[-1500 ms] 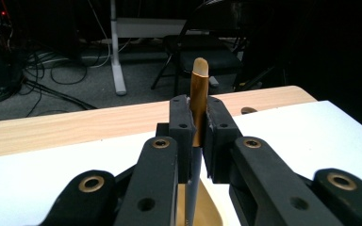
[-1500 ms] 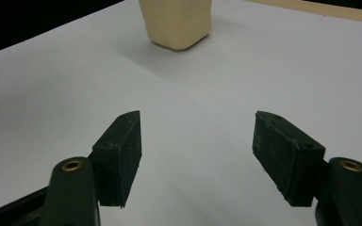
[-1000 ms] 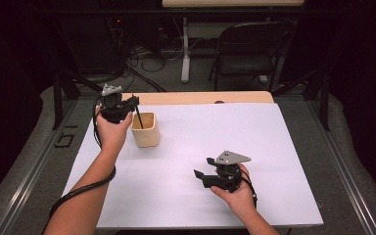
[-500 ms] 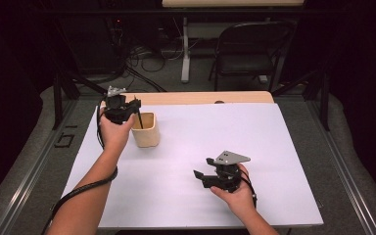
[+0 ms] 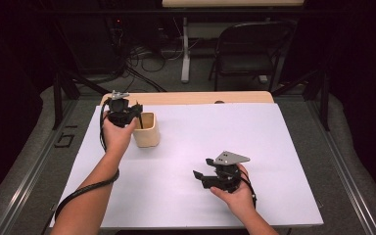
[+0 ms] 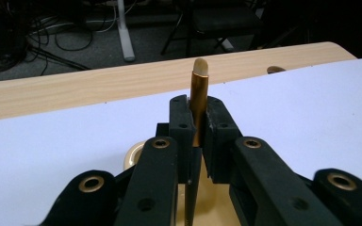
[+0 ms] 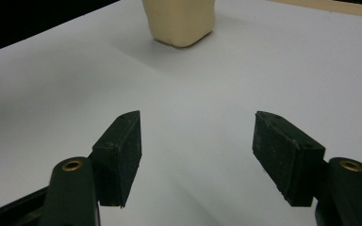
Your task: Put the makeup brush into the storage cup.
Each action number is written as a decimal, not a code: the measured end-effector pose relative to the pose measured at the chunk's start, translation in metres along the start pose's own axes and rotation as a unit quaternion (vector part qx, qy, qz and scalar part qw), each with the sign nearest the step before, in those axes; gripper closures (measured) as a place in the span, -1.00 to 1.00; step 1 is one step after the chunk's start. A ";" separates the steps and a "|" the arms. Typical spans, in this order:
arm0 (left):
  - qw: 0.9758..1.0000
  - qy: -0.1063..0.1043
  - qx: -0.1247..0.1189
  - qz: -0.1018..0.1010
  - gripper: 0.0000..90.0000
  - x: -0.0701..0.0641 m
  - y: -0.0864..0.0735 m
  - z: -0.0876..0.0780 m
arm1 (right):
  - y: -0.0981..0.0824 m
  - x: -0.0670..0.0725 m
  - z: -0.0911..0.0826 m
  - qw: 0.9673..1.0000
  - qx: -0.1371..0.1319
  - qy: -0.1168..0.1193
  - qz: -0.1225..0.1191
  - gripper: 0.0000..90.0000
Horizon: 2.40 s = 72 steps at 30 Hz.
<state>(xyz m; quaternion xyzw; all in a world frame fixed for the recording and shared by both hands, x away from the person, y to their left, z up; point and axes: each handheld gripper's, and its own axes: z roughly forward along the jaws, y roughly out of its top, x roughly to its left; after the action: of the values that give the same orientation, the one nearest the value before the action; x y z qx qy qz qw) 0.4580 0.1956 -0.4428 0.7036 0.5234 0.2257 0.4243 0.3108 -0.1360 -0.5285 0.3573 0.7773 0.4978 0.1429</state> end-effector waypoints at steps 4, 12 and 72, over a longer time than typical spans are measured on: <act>1.000 0.001 0.003 0.000 0.86 0.000 -0.002 0.003 | 0.000 0.000 0.000 1.000 0.000 0.000 0.000 -0.26; 1.000 0.003 0.017 0.003 0.86 0.000 -0.007 0.007 | 0.000 0.000 0.000 1.000 -0.001 -0.002 0.001 -0.26; 0.999 -0.032 -0.010 0.010 -0.20 0.012 -0.034 -0.028 | 0.002 0.002 0.002 1.000 0.005 -0.003 -0.003 -0.26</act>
<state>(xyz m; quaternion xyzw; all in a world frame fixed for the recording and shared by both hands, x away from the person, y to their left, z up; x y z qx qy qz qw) 0.4223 0.2202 -0.4573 0.7115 0.5002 0.2124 0.4456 0.3115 -0.1329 -0.5279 0.3569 0.7805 0.4924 0.1450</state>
